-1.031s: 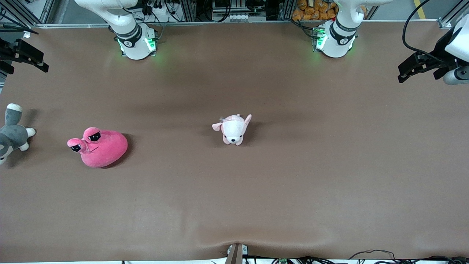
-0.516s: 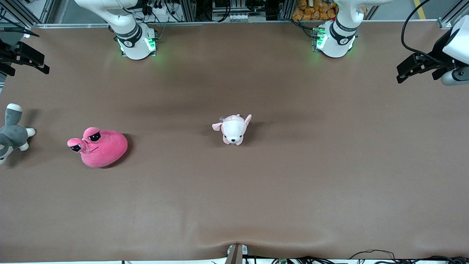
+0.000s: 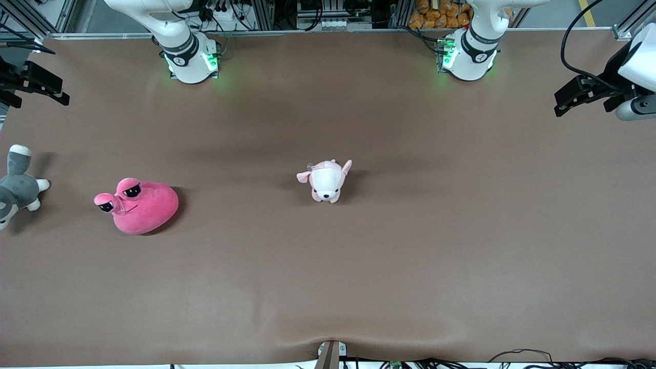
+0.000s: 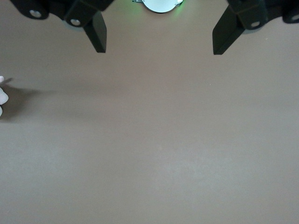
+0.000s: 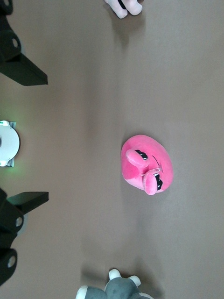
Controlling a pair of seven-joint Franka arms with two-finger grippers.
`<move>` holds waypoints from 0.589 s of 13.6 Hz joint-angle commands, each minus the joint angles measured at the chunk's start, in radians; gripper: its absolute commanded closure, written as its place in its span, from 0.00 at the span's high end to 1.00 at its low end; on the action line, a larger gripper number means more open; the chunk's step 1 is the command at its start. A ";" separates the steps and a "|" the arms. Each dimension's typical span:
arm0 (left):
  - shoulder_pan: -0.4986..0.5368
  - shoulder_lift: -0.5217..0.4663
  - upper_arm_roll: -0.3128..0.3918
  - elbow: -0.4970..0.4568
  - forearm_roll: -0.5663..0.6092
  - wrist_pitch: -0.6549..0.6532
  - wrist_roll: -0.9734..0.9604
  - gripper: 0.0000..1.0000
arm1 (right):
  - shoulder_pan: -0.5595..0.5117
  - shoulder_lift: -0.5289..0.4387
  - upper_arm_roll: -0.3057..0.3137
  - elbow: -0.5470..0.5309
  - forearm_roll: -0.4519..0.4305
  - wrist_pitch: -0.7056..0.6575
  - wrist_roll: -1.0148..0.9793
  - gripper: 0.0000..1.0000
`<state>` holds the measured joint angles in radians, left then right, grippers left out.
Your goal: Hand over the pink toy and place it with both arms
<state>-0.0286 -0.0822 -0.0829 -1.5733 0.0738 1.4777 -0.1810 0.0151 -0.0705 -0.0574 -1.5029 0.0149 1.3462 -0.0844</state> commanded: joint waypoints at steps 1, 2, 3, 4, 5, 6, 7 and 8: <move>0.004 -0.014 0.002 -0.004 -0.003 -0.005 0.014 1.00 | 0.002 0.005 -0.002 0.013 -0.021 0.001 -0.014 1.00; 0.003 -0.013 0.003 -0.001 -0.002 -0.005 0.014 1.00 | 0.002 0.005 -0.002 0.013 -0.021 0.001 -0.014 1.00; 0.004 -0.011 0.003 0.002 0.001 -0.005 0.015 1.00 | 0.002 0.005 -0.002 0.013 -0.021 0.001 -0.014 1.00; 0.004 -0.011 0.003 0.004 0.003 -0.005 0.014 1.00 | 0.002 0.005 -0.002 0.013 -0.021 0.001 -0.014 1.00; 0.004 -0.011 0.003 0.006 0.003 -0.005 0.014 1.00 | 0.002 0.005 -0.002 0.013 -0.021 0.001 -0.015 1.00; 0.004 -0.011 0.003 0.004 0.007 -0.005 0.012 1.00 | 0.002 0.005 -0.002 0.013 -0.021 0.001 -0.014 1.00; 0.003 -0.011 0.003 0.006 0.009 -0.005 0.012 1.00 | 0.002 0.006 -0.002 0.013 -0.021 0.001 -0.014 1.00; 0.002 -0.010 0.003 0.004 0.011 -0.007 0.011 1.00 | 0.002 0.006 -0.002 0.013 -0.021 0.001 -0.014 1.00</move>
<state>-0.0271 -0.0822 -0.0803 -1.5716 0.0738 1.4777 -0.1810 0.0151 -0.0705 -0.0582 -1.5027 0.0122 1.3472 -0.0849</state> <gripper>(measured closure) 0.000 0.000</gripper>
